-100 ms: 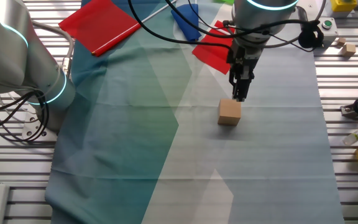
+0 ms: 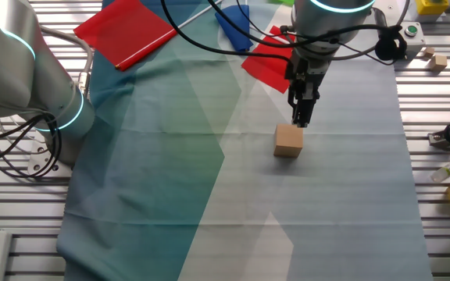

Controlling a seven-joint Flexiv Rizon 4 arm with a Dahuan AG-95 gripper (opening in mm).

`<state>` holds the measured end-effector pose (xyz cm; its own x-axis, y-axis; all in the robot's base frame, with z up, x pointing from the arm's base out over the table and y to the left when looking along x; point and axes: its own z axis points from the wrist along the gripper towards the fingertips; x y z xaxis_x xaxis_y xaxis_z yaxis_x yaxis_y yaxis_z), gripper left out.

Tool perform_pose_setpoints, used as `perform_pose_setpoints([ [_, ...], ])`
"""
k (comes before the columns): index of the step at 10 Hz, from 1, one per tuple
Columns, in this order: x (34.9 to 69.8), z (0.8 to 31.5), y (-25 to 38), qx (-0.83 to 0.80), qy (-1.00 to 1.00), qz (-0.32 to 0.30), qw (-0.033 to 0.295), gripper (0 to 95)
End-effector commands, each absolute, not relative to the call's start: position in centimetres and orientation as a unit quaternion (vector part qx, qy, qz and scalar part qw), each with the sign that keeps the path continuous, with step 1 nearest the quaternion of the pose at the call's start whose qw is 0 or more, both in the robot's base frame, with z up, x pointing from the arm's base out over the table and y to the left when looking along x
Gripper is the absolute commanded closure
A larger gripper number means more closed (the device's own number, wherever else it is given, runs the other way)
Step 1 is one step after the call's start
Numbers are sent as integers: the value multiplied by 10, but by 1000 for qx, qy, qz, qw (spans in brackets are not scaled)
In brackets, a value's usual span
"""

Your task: Use the gripper to push the small block from left to right

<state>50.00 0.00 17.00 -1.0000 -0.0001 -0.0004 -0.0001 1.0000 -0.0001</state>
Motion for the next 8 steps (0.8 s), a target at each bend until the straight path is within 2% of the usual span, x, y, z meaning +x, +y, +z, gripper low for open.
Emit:
perform_pose_setpoints([
  [1,500,170,0,-187,982,11,6,950],
  [8,500,170,0,-184,983,5,4,950],
])
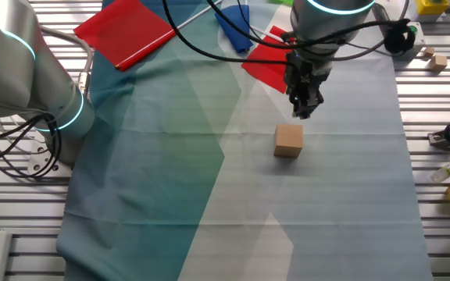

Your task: Use the gripper to push the small block from left to right

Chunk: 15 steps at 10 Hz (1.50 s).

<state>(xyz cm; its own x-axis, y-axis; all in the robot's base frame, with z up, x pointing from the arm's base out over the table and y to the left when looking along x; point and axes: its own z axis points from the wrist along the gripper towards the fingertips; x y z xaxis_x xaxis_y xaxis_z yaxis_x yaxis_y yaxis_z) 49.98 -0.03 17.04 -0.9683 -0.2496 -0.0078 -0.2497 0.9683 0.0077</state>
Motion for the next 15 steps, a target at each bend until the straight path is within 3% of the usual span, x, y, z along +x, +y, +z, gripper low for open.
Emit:
perform_pose_setpoints([
  [1,500,170,0,-184,983,5,4,950],
  [11,500,170,0,-177,984,4,1,950],
  [15,498,175,-39,-192,981,13,-5,950],
])
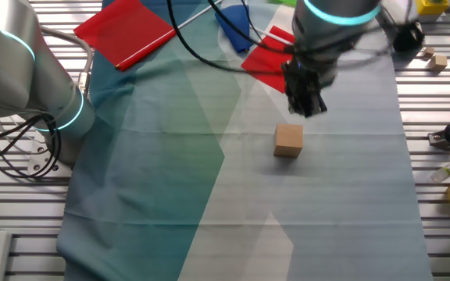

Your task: Use the gripper to push the small block from left to right

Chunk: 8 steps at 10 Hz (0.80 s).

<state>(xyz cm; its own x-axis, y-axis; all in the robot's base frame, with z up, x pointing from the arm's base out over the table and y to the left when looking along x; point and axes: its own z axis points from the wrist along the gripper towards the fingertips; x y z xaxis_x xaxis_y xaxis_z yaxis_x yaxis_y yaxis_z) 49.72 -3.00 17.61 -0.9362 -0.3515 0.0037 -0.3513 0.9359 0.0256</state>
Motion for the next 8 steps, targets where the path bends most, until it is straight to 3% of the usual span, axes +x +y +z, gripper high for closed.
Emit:
perform_pose_setpoints([
  [1,499,172,-49,199,-980,-16,4,950],
  [8,508,140,-62,204,-979,-18,-3,950],
])
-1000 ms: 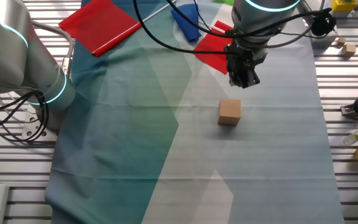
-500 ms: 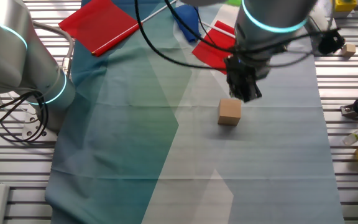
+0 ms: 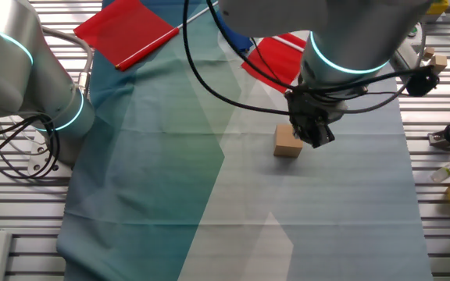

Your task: Use the gripper to push the small block from left to right

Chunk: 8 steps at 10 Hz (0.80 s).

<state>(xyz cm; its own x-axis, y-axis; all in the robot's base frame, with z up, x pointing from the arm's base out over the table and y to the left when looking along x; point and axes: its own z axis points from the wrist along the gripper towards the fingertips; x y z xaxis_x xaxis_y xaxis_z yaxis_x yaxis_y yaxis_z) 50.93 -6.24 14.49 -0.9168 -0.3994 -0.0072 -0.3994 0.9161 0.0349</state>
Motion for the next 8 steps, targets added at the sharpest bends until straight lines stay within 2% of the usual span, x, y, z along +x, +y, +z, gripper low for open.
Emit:
perform_pose_setpoints([
  [1,508,132,-63,205,-979,-18,-6,950],
  [8,507,129,-64,200,-980,-21,-8,950],
])
